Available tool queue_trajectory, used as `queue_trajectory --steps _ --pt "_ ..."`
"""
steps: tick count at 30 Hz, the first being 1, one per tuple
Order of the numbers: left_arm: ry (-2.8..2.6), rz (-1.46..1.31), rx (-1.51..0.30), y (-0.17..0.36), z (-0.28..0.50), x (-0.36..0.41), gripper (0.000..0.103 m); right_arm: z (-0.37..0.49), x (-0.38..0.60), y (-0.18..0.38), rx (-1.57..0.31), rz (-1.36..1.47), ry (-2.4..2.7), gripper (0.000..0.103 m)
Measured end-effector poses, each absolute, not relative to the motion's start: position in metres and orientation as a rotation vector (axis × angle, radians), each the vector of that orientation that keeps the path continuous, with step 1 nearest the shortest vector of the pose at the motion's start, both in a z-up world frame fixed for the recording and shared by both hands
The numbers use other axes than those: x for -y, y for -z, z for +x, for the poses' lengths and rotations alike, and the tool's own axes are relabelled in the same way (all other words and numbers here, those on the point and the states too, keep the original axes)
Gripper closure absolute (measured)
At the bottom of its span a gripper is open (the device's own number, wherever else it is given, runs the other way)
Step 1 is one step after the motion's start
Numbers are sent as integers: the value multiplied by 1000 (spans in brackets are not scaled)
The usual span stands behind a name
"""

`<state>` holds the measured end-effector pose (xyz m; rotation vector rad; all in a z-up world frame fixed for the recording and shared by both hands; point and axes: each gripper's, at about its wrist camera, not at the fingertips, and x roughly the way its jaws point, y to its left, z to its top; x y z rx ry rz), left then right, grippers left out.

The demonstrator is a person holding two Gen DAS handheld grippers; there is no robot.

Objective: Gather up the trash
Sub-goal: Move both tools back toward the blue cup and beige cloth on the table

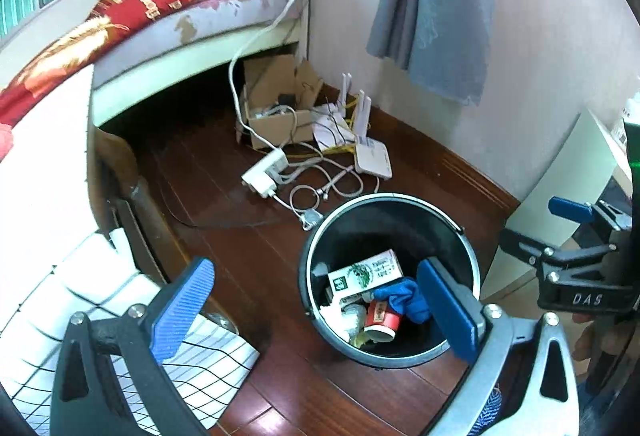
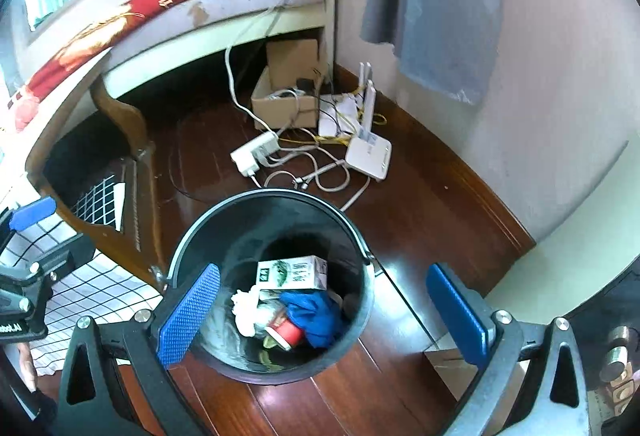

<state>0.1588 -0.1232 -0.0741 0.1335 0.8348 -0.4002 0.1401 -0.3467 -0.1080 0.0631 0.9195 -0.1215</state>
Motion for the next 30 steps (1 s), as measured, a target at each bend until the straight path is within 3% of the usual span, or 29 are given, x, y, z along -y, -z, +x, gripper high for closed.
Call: queue_trajectory --steps 10,30 --pt "297 115 -731 32 136 64 1 138 287 77 -808 16 -28 0" --pt "-176 -58 -625 2 88 -172 8 163 63 24 -697 -131 -470 0"
